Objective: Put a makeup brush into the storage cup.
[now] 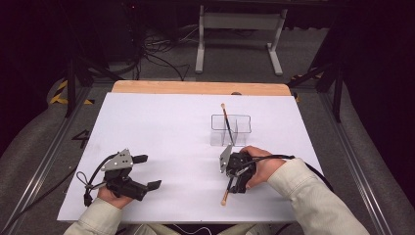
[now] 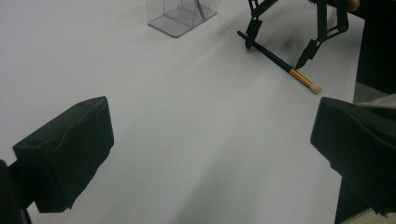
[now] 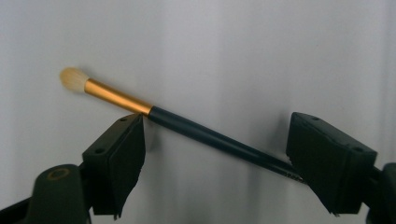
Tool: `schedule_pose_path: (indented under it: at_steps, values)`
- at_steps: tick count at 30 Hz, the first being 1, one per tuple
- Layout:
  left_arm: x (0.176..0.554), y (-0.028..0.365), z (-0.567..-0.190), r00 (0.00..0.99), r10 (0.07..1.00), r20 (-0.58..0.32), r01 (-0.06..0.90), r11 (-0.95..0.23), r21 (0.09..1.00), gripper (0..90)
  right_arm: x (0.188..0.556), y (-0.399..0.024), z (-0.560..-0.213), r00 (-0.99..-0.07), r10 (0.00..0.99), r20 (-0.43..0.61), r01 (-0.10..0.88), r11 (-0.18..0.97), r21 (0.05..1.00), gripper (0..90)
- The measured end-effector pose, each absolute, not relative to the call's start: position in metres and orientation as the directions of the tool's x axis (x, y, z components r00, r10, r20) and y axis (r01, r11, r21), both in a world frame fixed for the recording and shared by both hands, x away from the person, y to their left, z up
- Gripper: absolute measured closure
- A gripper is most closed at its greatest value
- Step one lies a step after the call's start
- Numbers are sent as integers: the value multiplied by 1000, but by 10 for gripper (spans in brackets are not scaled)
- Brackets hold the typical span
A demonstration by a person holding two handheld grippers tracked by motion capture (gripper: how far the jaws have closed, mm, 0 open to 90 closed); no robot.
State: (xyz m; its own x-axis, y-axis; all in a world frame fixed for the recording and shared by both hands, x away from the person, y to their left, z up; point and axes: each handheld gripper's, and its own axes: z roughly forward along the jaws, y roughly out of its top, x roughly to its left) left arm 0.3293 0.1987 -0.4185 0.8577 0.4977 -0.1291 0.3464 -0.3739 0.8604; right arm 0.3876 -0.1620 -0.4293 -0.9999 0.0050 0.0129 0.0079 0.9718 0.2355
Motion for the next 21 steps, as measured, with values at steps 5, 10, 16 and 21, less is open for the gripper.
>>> schedule_pose_path:
  at_steps: [5,10,16,21]
  values:
    - [329,198,-418,857,497,-135,349,-369,861,0,387,-163,-428,-1000,21,-2,20,973,230,261]
    - [330,198,-418,857,497,-136,350,-369,861,0,387,-162,-428,-1000,16,-7,14,974,227,267]
    - [329,198,-419,857,497,-138,353,-370,860,0,387,-163,-426,-1000,10,-6,8,977,211,335]
    - [330,198,-419,858,495,-137,351,-371,860,0,387,-162,-425,-1000,2,-11,0,980,201,407]
